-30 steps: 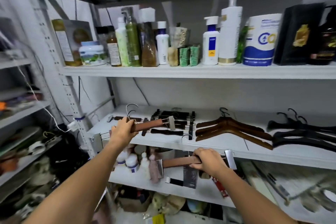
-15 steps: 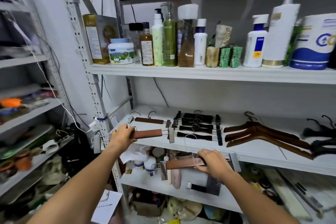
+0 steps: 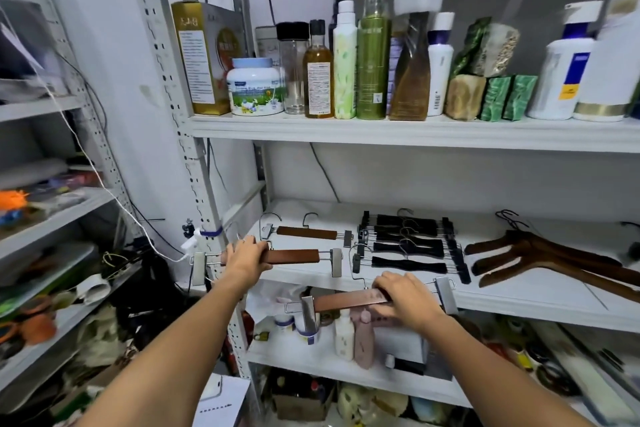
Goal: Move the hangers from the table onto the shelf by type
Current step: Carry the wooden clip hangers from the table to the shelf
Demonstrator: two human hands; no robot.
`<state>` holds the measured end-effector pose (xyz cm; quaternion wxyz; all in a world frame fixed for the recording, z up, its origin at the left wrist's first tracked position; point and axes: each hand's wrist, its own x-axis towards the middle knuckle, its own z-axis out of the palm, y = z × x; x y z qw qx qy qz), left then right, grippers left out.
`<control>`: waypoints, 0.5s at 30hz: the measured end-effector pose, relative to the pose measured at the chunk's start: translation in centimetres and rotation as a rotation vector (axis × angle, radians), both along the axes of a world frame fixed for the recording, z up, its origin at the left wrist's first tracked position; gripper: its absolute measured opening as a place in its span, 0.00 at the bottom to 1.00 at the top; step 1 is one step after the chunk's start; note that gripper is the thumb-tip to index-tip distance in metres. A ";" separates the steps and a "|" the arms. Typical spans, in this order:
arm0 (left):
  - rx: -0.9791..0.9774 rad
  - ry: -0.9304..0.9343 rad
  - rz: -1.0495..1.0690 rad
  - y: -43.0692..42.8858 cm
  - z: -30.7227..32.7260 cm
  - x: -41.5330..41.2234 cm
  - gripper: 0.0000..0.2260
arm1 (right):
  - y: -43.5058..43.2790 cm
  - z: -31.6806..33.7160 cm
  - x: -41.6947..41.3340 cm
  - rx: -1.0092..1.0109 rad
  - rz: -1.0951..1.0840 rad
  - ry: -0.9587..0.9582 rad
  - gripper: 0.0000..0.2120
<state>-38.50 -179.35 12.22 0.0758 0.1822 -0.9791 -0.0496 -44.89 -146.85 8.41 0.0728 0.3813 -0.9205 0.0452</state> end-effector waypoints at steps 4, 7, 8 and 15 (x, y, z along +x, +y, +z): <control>0.029 0.036 0.004 -0.4 -0.7 -2.1 0.18 | -1.4 -0.1 -1.9 -0.005 -0.023 -0.006 0.16; 0.014 0.027 -0.013 -1.0 -0.9 -4.4 0.19 | -2.6 -0.4 -4.1 0.000 -0.024 0.016 0.17; 0.000 0.012 -0.025 -1.3 -1.0 -5.2 0.19 | -3.0 -0.5 -4.9 -0.003 -0.021 0.008 0.16; -0.011 -0.013 -0.077 -3.9 -2.3 -11.7 0.20 | -6.0 -1.9 -11.0 0.049 -0.036 -0.026 0.19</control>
